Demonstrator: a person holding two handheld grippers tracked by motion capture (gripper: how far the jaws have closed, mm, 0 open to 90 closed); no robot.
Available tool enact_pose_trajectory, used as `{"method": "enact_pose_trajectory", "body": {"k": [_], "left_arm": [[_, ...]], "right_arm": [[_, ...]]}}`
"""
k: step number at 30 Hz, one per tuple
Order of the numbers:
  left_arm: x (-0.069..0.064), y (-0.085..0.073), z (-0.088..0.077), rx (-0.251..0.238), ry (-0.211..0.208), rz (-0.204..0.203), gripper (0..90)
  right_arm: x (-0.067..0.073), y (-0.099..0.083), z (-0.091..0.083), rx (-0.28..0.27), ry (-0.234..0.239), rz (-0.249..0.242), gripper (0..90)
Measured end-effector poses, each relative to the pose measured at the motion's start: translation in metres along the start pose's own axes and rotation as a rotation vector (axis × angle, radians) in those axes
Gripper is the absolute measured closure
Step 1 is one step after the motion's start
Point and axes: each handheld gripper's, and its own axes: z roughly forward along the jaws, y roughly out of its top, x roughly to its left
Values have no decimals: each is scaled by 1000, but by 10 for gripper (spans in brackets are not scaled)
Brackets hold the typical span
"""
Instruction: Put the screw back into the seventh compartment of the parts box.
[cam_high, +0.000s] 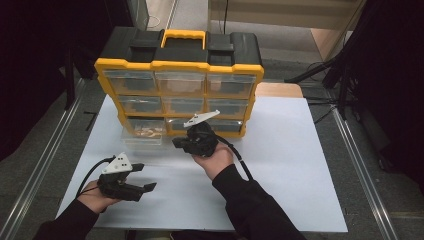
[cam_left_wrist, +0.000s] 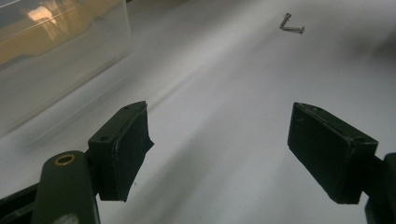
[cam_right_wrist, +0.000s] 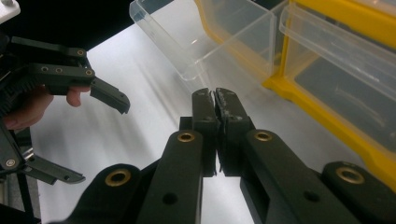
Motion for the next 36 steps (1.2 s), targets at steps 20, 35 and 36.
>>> {"method": "enact_pose_trajectory", "body": {"k": [20, 35, 36], "left_arm": [[0, 0, 0, -2, -2, -1, 207], [1, 0, -1, 1, -2, 0, 207], [1, 0, -1, 3, 0, 1, 207]], "right_arm": [[2, 24, 4, 1, 13, -9, 885], [6, 38, 11, -5, 15, -12, 886], [6, 39, 12, -2, 16, -14, 885]]}}
